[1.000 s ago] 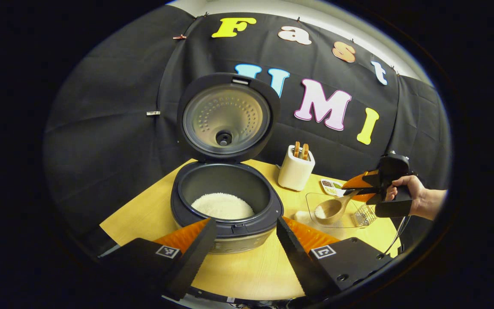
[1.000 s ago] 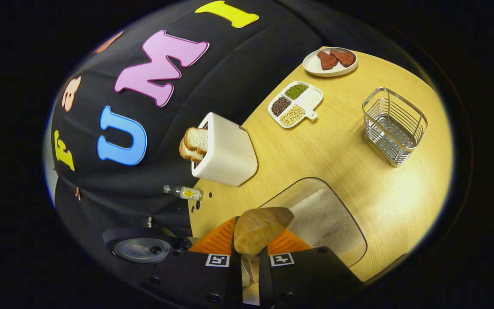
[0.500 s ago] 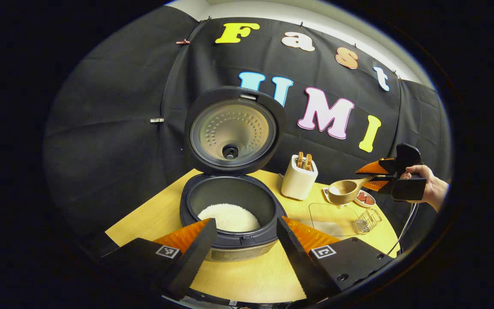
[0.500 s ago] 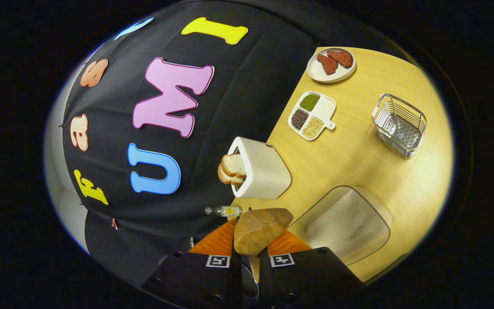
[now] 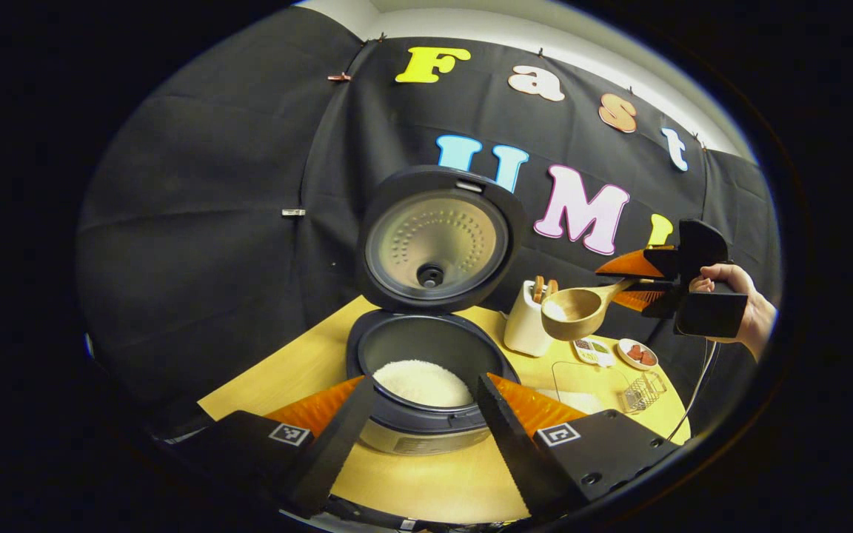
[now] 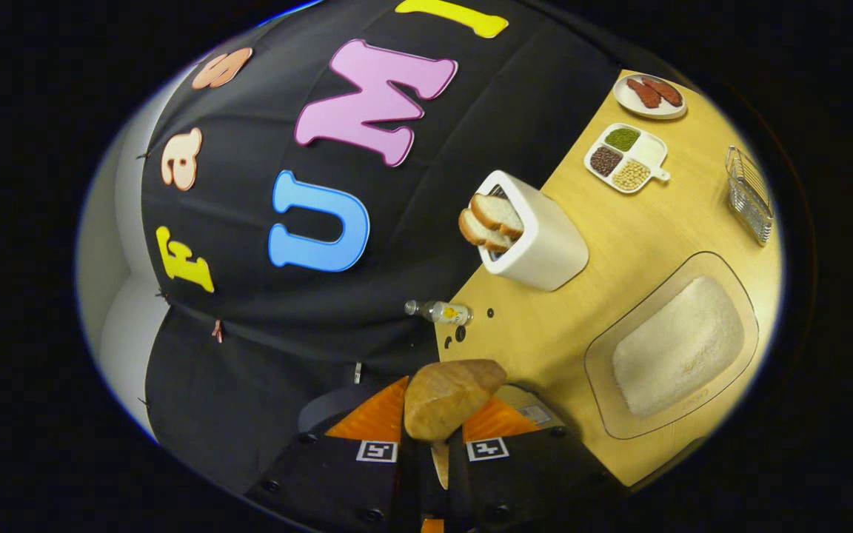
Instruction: Close the left gripper, press the button to open the rice cooker; take a wooden spoon from the chopstick holder with the right hand, scoop a spoonful of rice and pour it into the rice cooker, then put the wooden spoon back into the chopstick holder.
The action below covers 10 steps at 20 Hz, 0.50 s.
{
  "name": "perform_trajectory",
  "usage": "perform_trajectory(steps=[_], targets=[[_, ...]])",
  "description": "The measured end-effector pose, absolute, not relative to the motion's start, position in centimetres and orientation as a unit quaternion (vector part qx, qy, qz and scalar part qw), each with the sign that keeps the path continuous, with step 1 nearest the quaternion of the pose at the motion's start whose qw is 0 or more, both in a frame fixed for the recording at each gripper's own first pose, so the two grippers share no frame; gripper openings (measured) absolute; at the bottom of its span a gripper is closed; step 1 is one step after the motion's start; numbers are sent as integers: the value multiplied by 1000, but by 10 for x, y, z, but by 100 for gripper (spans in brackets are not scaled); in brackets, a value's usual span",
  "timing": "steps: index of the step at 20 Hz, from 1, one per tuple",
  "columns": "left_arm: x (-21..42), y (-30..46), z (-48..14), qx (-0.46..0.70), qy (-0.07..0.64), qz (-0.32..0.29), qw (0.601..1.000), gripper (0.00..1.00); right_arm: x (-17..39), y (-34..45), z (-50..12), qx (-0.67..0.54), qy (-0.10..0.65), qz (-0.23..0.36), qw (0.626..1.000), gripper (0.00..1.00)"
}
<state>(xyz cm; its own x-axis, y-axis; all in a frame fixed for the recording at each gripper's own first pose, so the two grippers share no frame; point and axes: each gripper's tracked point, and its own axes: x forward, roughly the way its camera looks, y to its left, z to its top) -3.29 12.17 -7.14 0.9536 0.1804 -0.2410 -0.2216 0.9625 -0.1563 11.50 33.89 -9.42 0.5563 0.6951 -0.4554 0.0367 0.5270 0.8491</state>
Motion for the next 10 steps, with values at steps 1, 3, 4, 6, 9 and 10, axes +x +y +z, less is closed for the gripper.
perform_trajectory(steps=[1,3,4,6,9,10], targets=[[-35,126,-72,-91,114,106,984,95,111,350,-95,419,417,224,775,19],[-39,133,-75,-91,116,113,983,95,105,367,-95,379,398,236,801,19],[-41,138,-76,-92,117,117,982,95,104,377,-93,359,385,247,813,19],[-46,146,-78,-94,117,123,981,95,96,401,-89,313,362,282,832,19],[-49,157,-81,-96,118,131,980,95,79,439,-84,237,327,337,850,19],[-49,160,-80,-95,117,135,979,95,76,449,-80,220,312,352,854,19]])
